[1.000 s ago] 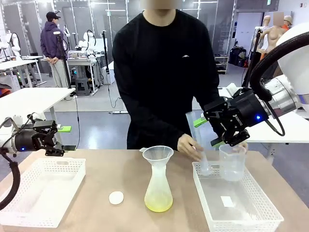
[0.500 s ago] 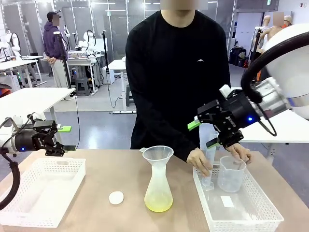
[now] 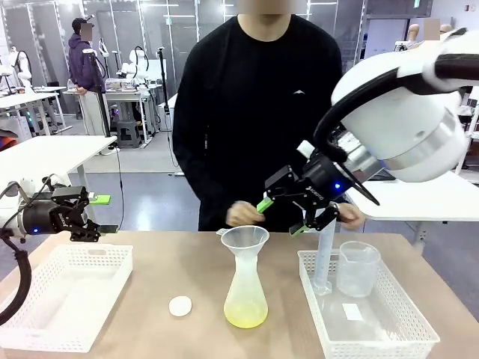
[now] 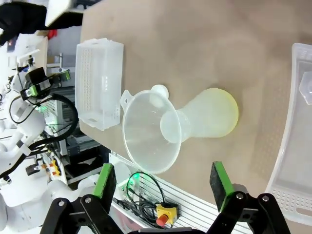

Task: Prepare the solutions needed for the experiment.
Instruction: Once the solution is in the Big flask , pick up the Plastic Funnel and place it back into the right Organizing basket.

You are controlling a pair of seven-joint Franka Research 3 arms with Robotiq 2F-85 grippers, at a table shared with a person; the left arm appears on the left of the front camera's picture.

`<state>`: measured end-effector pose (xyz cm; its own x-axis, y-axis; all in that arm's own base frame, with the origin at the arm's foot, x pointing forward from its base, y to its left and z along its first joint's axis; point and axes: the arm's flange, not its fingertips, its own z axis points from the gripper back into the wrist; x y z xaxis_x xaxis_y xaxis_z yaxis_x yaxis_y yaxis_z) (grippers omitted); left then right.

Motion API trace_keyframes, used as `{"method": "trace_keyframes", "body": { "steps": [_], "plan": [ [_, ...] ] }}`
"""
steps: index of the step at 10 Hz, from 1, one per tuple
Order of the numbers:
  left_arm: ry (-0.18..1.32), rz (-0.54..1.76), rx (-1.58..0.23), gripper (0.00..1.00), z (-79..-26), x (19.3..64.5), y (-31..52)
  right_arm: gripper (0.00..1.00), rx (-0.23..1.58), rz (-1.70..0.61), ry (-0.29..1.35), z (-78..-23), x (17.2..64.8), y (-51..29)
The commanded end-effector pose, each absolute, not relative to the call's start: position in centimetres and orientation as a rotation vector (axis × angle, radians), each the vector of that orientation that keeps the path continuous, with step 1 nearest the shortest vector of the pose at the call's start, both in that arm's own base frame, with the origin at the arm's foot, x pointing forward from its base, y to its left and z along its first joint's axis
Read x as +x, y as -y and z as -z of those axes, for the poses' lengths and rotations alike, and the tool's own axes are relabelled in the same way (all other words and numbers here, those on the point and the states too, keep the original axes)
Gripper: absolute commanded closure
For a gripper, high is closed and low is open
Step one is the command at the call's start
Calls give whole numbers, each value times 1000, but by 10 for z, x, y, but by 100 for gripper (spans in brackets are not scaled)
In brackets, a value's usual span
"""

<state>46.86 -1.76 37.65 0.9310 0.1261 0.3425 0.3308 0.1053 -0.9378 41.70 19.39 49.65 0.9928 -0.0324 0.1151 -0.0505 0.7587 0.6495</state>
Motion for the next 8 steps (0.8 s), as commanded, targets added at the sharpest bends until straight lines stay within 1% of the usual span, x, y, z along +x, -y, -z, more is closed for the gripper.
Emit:
{"method": "trace_keyframes", "body": {
  "steps": [1,8],
  "plan": [
    [378,166,-1465,0,-379,467,17,3,660,23,93,-498,430,-208],
    [378,166,-1465,0,-379,467,17,3,628,11,12,-470,442,-226]
  ]
}}
